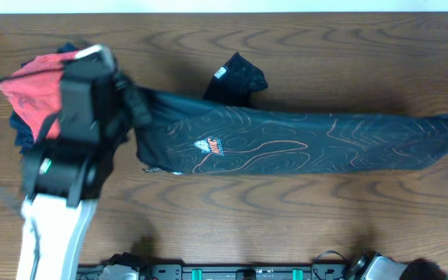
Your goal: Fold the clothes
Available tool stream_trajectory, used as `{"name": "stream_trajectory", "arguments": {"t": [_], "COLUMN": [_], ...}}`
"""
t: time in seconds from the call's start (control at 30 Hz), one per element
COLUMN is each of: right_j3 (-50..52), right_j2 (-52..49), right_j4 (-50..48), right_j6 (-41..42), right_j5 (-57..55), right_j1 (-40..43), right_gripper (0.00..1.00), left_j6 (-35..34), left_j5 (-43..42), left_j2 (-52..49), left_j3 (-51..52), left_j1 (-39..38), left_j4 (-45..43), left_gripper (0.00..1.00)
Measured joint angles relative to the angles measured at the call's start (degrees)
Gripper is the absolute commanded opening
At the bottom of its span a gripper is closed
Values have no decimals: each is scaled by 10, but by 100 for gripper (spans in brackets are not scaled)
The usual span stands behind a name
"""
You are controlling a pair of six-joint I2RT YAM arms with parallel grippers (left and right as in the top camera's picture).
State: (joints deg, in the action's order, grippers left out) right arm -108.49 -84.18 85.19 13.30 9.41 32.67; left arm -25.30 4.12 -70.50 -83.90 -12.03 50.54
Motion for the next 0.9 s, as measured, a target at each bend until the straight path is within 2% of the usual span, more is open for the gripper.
{"name": "stream_trajectory", "arguments": {"t": [0.13,0.33,0.43,0.57,0.77,0.83,0.9], "right_j3": [-1,-2,-1,-19,-254,-329,-388], "right_j2": [-82,-232,-289,-313,-312,-303,-286], "right_j4": [-57,-220,-316,-409,-437,-422,-384], "right_j6": [-2,-1,-1,6,56,66,71], "right_j5": [-1,0,4,12,5,-2,-16], "right_j1": [-42,-97,-115,-126,-126,-126,-125], "right_gripper": [1,1,1,1,1,1,1], "left_j6": [5,44,70,94,109,111,113], "left_j5": [-14,-23,-19,10,72,87,97], "left_j2": [-102,-252,-314,-364,-365,-358,-346], "left_j3": [0,-12,-61,-189,-405,-466,-513], "left_j1": [0,0,1,11,33,36,36], "left_j4": [-53,-141,-165,-208,-320,-311,-266], "left_gripper": [6,6,6,6,6,6,6]}}
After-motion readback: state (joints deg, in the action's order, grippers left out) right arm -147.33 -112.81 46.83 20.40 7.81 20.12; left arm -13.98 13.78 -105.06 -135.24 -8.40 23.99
